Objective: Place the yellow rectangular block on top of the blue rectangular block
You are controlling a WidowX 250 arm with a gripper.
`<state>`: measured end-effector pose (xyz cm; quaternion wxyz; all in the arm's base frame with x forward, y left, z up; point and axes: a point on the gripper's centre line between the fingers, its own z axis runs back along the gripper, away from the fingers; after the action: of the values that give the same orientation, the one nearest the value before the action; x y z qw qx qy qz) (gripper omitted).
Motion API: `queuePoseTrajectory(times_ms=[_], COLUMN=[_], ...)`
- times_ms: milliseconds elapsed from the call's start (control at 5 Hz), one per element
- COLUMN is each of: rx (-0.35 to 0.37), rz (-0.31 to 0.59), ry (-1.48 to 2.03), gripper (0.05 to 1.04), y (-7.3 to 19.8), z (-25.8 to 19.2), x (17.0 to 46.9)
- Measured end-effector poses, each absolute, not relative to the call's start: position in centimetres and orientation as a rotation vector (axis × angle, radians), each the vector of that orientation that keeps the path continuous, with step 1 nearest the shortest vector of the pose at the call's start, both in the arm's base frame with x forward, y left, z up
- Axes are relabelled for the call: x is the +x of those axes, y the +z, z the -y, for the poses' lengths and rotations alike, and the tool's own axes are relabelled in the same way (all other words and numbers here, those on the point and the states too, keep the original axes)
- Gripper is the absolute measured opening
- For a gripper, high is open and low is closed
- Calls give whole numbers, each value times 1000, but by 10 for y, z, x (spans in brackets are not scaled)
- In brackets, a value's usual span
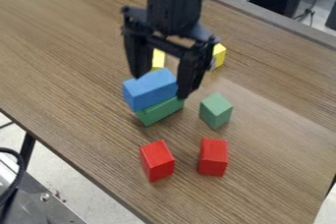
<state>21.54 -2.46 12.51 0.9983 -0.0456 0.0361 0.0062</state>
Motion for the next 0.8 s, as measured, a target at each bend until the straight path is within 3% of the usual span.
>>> queuePoseTrajectory(times_ms=[200,400,600,800], rx=[-109,-176,-137,-85], rz=[-104,-88,-91,-110], ry=[76,145,222,296], gripper=[1000,1000,1000,1000], y=[120,127,124,119], z=[25,24,16,-11], x=[237,259,277,272])
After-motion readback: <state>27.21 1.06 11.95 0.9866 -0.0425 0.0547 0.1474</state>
